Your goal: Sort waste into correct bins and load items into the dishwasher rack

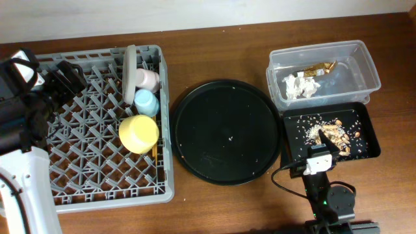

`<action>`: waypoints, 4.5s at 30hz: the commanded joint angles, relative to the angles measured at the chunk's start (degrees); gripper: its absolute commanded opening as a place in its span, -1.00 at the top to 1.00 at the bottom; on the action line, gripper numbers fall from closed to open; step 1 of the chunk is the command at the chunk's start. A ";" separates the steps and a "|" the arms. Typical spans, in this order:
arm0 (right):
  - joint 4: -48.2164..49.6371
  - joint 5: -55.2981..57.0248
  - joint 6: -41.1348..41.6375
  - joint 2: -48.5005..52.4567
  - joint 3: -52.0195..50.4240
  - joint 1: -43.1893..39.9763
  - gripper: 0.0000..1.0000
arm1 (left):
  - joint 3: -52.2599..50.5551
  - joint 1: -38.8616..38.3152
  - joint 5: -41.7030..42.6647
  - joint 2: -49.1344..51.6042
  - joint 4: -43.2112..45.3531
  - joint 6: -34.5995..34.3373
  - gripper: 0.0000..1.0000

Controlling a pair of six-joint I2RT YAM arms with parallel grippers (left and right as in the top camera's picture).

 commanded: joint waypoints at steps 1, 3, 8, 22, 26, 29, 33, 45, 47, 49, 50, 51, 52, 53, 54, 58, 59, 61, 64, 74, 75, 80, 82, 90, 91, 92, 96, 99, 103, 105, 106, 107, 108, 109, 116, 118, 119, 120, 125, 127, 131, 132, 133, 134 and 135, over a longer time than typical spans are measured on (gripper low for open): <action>-2.01 2.36 5.27 -0.59 -0.28 -2.12 -0.97 | 0.17 0.04 0.61 0.35 0.13 -0.55 -0.99; -2.01 2.84 9.86 -0.59 -0.28 -4.24 -0.97 | 0.17 0.04 0.63 0.35 0.13 -0.55 -0.99; -1.51 6.29 14.64 -0.59 -0.28 -4.46 -0.98 | 0.17 0.04 0.63 0.35 0.13 -0.55 -0.99; -1.55 6.29 14.64 -0.57 -0.28 -4.46 -0.97 | 0.17 0.04 0.63 0.35 0.13 -0.55 -0.99; -1.55 6.29 14.64 -0.57 -0.28 -4.46 -0.97 | 0.17 0.04 0.61 0.35 0.13 -0.52 -0.99; -1.55 6.29 14.64 -0.57 -0.28 -4.46 -0.97 | 0.17 0.04 0.61 0.35 0.13 -0.55 -0.99; -1.55 6.29 14.64 -0.57 -0.28 -4.46 -0.97 | 0.17 0.04 0.63 0.35 0.13 -0.55 -0.99; -1.55 6.29 14.64 -0.57 -0.28 -4.46 -0.97 | 0.00 -14.08 -0.72 -18.88 -4.04 -0.09 -0.99; -1.53 6.29 14.67 -0.57 -0.28 -4.46 -0.97 | -1.11 -14.58 -1.31 -23.28 -4.55 -0.11 -0.99; -1.55 6.29 14.64 -0.57 -0.28 -4.46 -0.97 | -4.33 -14.58 -1.14 -29.09 -5.40 -0.13 -0.99; -1.55 6.29 14.64 -0.57 -0.28 -4.46 -0.97 | -5.84 -14.58 -0.85 -30.97 -5.46 -0.13 -0.99; -1.53 6.29 14.64 -0.57 -0.28 -4.46 -0.97 | -9.70 -14.58 -0.87 -34.84 -5.40 -0.13 -0.99; -1.55 6.29 14.64 -0.57 -0.28 -4.46 -0.97 | -12.92 -14.58 -1.03 -37.62 -5.35 -0.13 -0.99; -1.55 6.29 14.64 -0.57 -0.28 -4.46 -0.97 | -17.16 -14.58 -1.38 -41.07 -5.29 -0.13 -0.99; -1.55 6.29 14.64 -0.57 -0.28 -4.46 -0.97 | -22.69 -14.62 -1.36 -45.29 -5.07 -0.13 -0.99; -1.55 6.29 14.64 -0.57 -0.28 -4.46 -0.97 | -40.63 -14.62 -1.36 -57.20 -4.15 -0.13 -0.99; -1.55 6.29 14.64 -0.57 -0.28 -4.46 -0.97 | -44.28 -14.62 -1.38 -59.28 -2.29 -0.13 -0.99; -1.55 6.29 14.64 -0.57 -0.28 -4.46 -0.98 | -52.61 -14.64 -2.01 -63.76 5.05 -0.13 -0.99; -1.55 6.29 14.64 -0.57 -0.28 -4.46 -0.97 | -64.30 -15.89 -5.97 -70.47 20.81 -0.13 -0.99; -1.55 6.29 14.64 -0.57 -0.28 -4.46 -0.97 | -79.28 -17.77 -14.91 -79.06 45.81 -0.07 -0.99; -1.55 6.29 14.64 -0.57 -0.28 -4.46 -0.97 | -79.93 -17.77 -15.15 -79.06 44.33 -0.04 -0.99; -1.55 6.29 14.64 -0.57 -0.28 -4.46 -0.97 | -83.82 -17.75 -15.50 -79.06 40.35 0.20 -0.99; -1.55 6.29 14.64 -0.57 -0.28 -4.46 -0.97 | -83.80 -17.77 -15.06 -79.06 38.60 4.92 -0.99; -1.53 6.29 14.64 -0.57 -0.28 -4.46 -0.97 | -83.78 -17.77 -12.24 -79.08 38.60 19.43 -0.99; -1.55 6.29 14.64 -0.57 -0.28 -4.46 -0.97 | -83.78 -17.75 -12.26 -79.08 38.60 19.43 -0.99; -1.55 6.29 14.64 -0.57 -0.28 -4.46 -0.97 | -83.78 -17.75 -12.31 -79.08 38.60 19.43 -0.99; -1.55 6.29 14.64 -0.57 -0.28 -4.46 -0.97 | -83.78 -17.75 -12.33 -79.06 38.62 19.43 -0.99; -1.55 6.29 14.64 -0.57 -0.28 -4.46 -0.97 | -83.78 -17.75 -12.33 -79.06 38.60 19.43 -0.99; -1.55 6.29 14.64 -0.57 -0.28 -4.46 -0.97 | -83.78 -17.75 -12.33 -79.06 38.60 19.43 -0.99; -1.55 6.29 14.64 -0.57 -0.28 -4.46 -0.97 | -83.78 -17.75 -12.33 -79.06 38.60 19.43 -0.99; -1.55 6.29 14.64 -0.57 -0.28 -4.46 -0.98 | -83.78 -17.75 -12.33 -79.06 38.60 19.43 -0.99; -1.55 6.29 14.64 -0.57 -0.28 -4.46 -0.97 | -83.78 -17.75 -12.33 -79.06 38.60 19.43 -0.99; -1.53 6.29 14.64 -0.57 -0.28 -4.46 -0.97 | -83.78 -17.75 -12.33 -79.06 38.60 19.43 -0.99; -1.55 6.29 14.64 -0.57 -0.28 -4.46 -0.97 | -83.78 -17.75 -12.33 -79.06 38.60 19.43 -0.99; -1.55 6.29 14.64 -0.57 -0.28 -4.46 -0.97 | -83.78 -17.75 -12.33 -79.06 38.60 19.43 -0.99; -1.55 6.29 14.64 -0.57 -0.28 -4.46 -0.97 | -83.78 -17.75 -12.33 -79.06 38.62 19.43 -0.99; -1.55 6.29 14.64 -0.57 -0.28 -4.46 -0.97 | -83.78 -17.75 -12.33 -79.06 38.60 19.43 -0.99; -1.53 6.29 14.64 -0.57 -0.28 -4.46 -0.98 | -83.78 -17.75 -12.33 -79.06 38.60 19.43 -0.99; -1.55 6.29 14.64 -0.57 -0.28 -4.46 -0.97 | -83.78 -17.75 -12.33 -79.06 38.60 19.43 -0.99; -1.55 6.29 14.64 -0.57 -0.28 -4.46 -0.97 | -83.78 -17.75 -12.35 -79.06 38.60 19.43 -0.99; -1.53 6.29 14.64 -0.57 -0.28 -4.46 -0.97 | -83.78 -17.75 -12.33 -79.06 38.60 19.43 -0.99; -1.55 6.29 14.64 -0.57 -0.28 -4.46 -0.97 | -83.78 -17.75 -12.33 -79.06 38.60 19.43 -0.99; -1.55 6.29 14.64 -0.57 -0.28 -4.46 -0.97 | -83.78 -17.75 -12.33 -79.06 38.60 19.43 -0.99; -1.53 6.29 14.64 -0.57 -0.28 -4.46 -0.97 | -83.78 -17.75 -12.33 -79.06 38.60 19.43 -0.99; -1.55 6.29 14.64 -0.57 -0.28 -4.46 -0.97 | -83.78 -17.75 -12.33 -79.06 38.60 19.43 -0.99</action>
